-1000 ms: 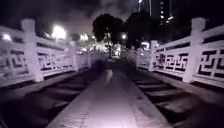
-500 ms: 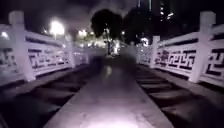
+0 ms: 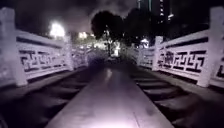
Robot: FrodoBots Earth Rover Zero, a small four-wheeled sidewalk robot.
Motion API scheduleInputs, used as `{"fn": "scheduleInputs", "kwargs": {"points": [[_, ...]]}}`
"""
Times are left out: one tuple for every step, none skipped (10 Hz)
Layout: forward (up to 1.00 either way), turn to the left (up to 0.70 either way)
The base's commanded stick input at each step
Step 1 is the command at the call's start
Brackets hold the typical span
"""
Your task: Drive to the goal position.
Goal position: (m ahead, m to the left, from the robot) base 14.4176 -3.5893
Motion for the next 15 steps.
{"fn": "scheduleInputs", "kwargs": {"points": [[0.45, 0.00], [0.45, 0.00], [0.45, 0.00], [0.45, 0.00], [0.45, 0.00], [0.45, 0.00], [0.45, 0.00], [0.45, 0.00], [0.45, 0.00], [0.45, 0.00], [0.45, 0.00], [0.45, 0.00], [0.45, 0.00], [0.45, 0.00], [0.45, 0.00]]}}
